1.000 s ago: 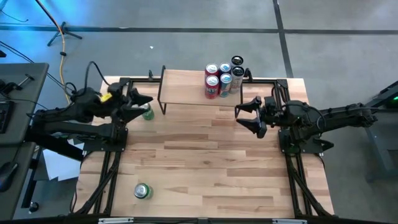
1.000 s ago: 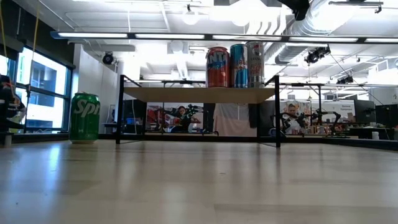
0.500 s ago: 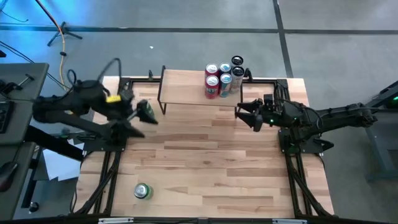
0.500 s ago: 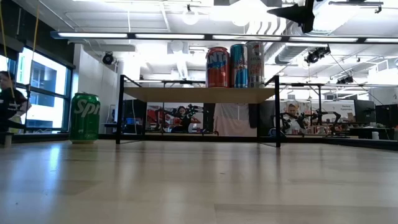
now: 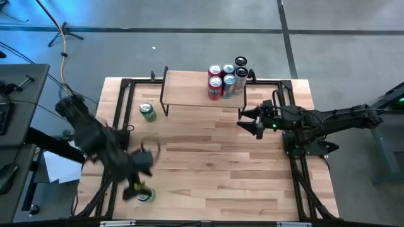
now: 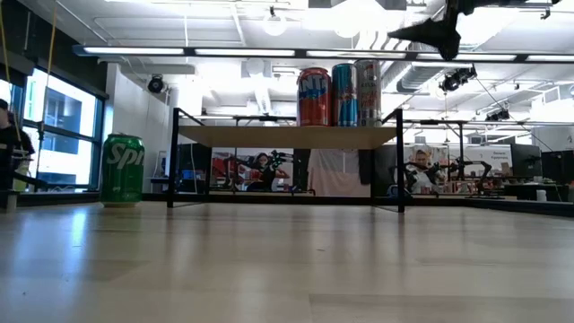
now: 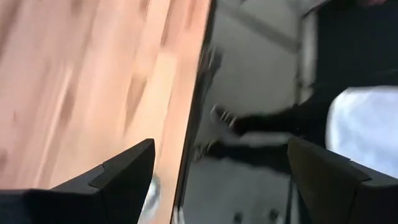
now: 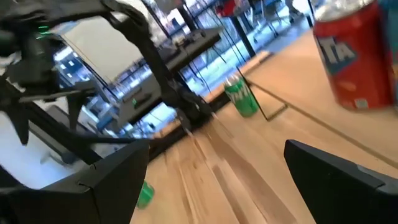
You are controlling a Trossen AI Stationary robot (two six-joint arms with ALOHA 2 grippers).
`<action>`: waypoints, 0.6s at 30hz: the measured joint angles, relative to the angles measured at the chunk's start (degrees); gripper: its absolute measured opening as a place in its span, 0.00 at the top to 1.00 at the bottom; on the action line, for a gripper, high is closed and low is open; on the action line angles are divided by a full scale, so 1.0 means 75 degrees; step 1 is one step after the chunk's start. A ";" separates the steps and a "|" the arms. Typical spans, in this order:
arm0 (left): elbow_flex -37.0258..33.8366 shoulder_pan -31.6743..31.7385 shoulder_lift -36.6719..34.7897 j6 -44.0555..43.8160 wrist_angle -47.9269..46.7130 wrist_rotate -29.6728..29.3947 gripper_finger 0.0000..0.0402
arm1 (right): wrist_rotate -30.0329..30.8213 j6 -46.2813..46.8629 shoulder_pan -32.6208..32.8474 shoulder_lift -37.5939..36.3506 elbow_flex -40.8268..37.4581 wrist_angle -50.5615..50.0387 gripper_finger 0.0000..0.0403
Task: Place canned beverage on shelf
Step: Put the bottom green soda can on the shelf
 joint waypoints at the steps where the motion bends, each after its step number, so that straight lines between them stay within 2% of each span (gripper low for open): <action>1: 0.0000 -0.0247 0.0238 -0.0276 -0.0127 0.0003 0.19 | 0.0001 -0.0001 0.0000 0.0000 0.0000 -0.0125 0.11; 6: 0.0000 -0.1229 0.1256 -0.1265 -0.0686 -0.0127 0.19 | 0.0002 -0.0001 0.0000 0.0000 0.0000 -0.0627 0.11; 10: 0.0000 -0.1693 0.1885 -0.1723 -0.1584 -0.0684 0.19 | 0.0002 -0.0003 0.0000 0.0000 0.0000 -0.0737 0.11; 14: -0.0057 -0.1877 0.2475 -0.1584 -0.2309 -0.0743 0.19 | 0.0005 -0.0003 0.0000 0.0000 0.0000 -0.0738 0.11; 18: -0.0058 -0.1875 0.2843 -0.1183 -0.2463 -0.0666 0.19 | 0.0005 -0.0003 0.0000 0.0000 0.0000 -0.0756 0.11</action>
